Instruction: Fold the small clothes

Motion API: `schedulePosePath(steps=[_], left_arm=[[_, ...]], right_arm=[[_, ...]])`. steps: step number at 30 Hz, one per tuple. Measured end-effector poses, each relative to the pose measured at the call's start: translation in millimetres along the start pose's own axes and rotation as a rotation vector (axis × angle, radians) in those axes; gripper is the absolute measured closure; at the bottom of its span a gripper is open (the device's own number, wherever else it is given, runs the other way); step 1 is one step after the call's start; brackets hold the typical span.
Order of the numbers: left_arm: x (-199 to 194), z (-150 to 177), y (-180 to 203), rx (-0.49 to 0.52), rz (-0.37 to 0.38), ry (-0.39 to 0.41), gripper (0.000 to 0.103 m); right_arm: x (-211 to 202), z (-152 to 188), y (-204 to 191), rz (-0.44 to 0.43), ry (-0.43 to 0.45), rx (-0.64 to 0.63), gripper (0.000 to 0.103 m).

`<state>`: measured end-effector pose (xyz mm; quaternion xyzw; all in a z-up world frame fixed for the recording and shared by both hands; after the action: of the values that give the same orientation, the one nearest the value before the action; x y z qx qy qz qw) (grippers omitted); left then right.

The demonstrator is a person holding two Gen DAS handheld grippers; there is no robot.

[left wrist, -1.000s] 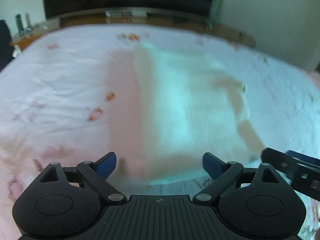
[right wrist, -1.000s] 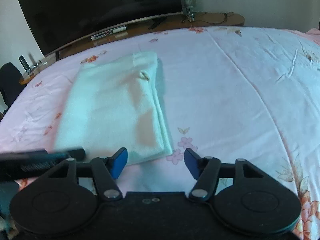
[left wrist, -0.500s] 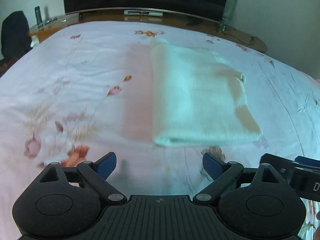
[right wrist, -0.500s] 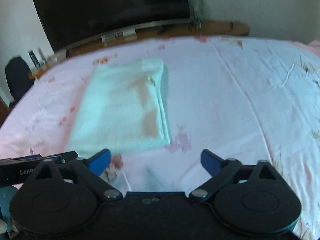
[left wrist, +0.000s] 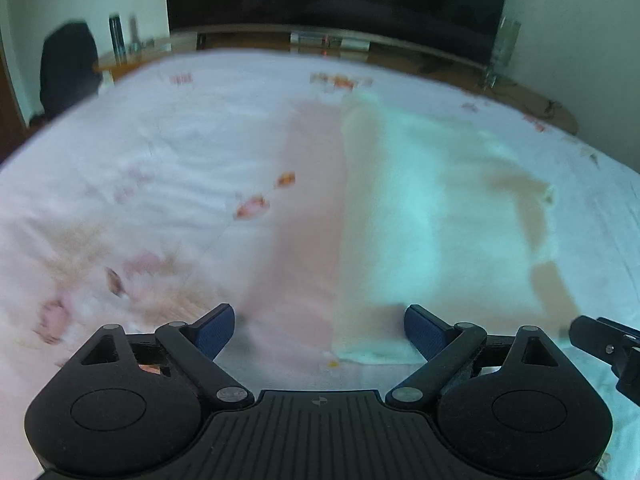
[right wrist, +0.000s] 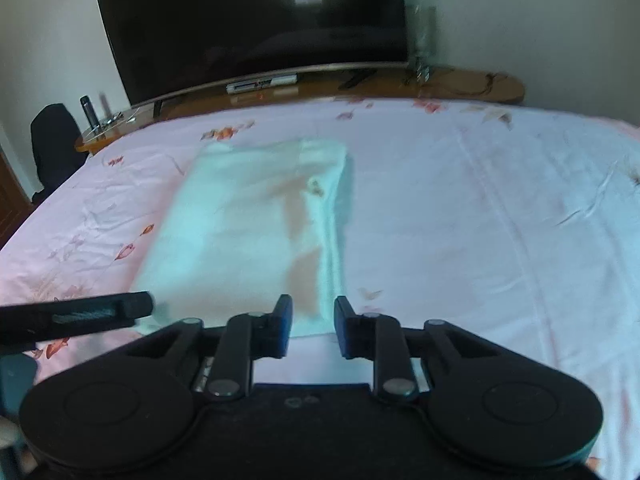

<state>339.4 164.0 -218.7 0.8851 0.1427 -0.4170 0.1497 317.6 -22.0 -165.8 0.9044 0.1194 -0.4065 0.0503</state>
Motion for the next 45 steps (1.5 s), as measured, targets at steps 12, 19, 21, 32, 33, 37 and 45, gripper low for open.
schedulePosePath(steps=[12,19,21,32,33,37,45], left_arm=[[-48.5,1.5,2.9,0.037,0.035,0.026,0.010],[-151.2,17.8,-3.2,0.037,0.075,0.125,0.010],[-183.8,25.2,-6.1,0.052,0.076,0.166,0.010],[-293.8,79.8,-12.4,0.095,0.009,0.273,0.000],[-297.6,84.3,-10.5,0.097,0.014,0.266,0.000],[-313.8,93.8,-6.1,0.093,0.029,0.291,0.000],[-325.8,105.0,4.7,0.097,0.025,0.295,0.000]], right_arm=[[-6.0,0.8,-6.6,-0.033,-0.005,-0.009,0.054],[-101.6,17.6,-0.1,-0.070,0.074,-0.024,0.031],[-133.9,25.0,2.1,-0.066,0.101,-0.036,0.026],[-262.6,59.7,12.2,-0.022,0.228,-0.073,0.001],[-267.3,61.1,13.4,-0.023,0.231,-0.069,0.001],[-280.1,64.8,16.4,0.000,0.251,-0.070,0.001],[-290.1,68.6,23.4,0.076,0.272,-0.063,0.001]])
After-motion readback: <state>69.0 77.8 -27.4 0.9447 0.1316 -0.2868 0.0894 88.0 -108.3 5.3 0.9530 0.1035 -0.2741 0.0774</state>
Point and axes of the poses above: each gripper's, at about its wrist camera, not at the fingertips, and x roughly the way its jaws point, y to its right, z to its underside, the point moved 7 cm from there along x, roughly the way its jaws point, and after that the axes turned 9 degrees about -x, right-handed, at the moved point
